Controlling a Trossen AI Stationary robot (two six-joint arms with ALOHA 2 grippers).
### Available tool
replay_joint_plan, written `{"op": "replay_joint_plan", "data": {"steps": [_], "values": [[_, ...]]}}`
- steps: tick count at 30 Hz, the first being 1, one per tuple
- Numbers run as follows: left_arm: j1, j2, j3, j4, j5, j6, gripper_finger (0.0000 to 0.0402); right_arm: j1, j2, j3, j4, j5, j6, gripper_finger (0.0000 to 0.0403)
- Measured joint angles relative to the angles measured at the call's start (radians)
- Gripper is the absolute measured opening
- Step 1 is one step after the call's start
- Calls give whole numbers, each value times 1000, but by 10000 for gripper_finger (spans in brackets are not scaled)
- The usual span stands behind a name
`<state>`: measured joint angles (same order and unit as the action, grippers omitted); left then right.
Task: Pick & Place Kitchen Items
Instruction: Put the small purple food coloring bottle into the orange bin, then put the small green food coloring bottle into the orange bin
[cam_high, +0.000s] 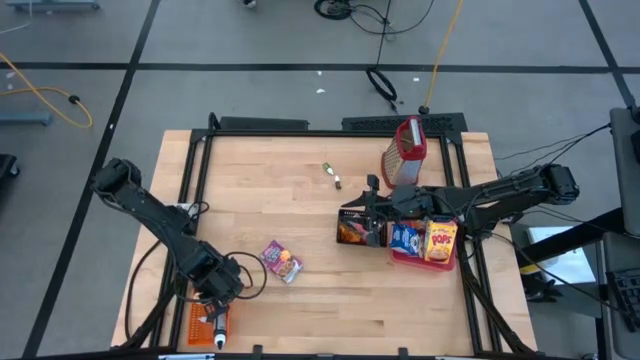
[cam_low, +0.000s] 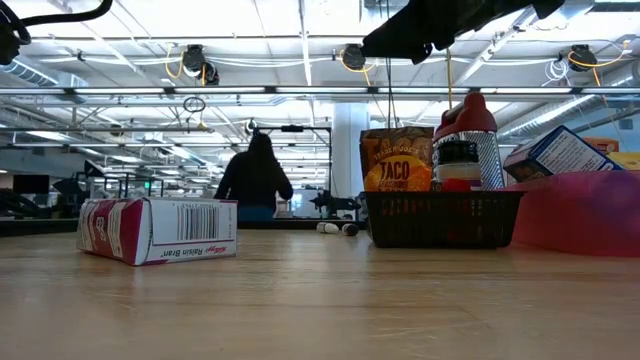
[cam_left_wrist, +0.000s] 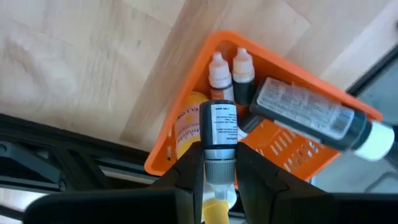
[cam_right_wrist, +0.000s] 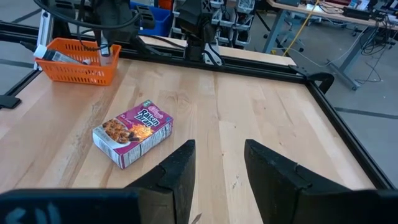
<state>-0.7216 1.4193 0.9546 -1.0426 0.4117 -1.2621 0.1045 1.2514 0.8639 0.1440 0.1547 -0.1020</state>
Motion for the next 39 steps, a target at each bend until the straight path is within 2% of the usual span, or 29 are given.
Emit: {"op": "replay_joint_plan", "data": {"steps": [11,22,27,33,36,39], "values": [[0,0,0,8,-22,-30,80,0,0,0,0,0,-15,130],[1,0,0,31,-54,-38,164,0,0,0,0,0,-23,130],[25,0,0,33,-63,27,181,0,0,0,2,4,-22,130],[56,0,1,54,-231,150,182,-3,0,0,11,98,-14,130],[82,0,1,53,-357,235,182,-19,0,0,20,157,34,130],[114,0,1,55,-510,319,182,-55,0,7,7,158,84,130]]}}
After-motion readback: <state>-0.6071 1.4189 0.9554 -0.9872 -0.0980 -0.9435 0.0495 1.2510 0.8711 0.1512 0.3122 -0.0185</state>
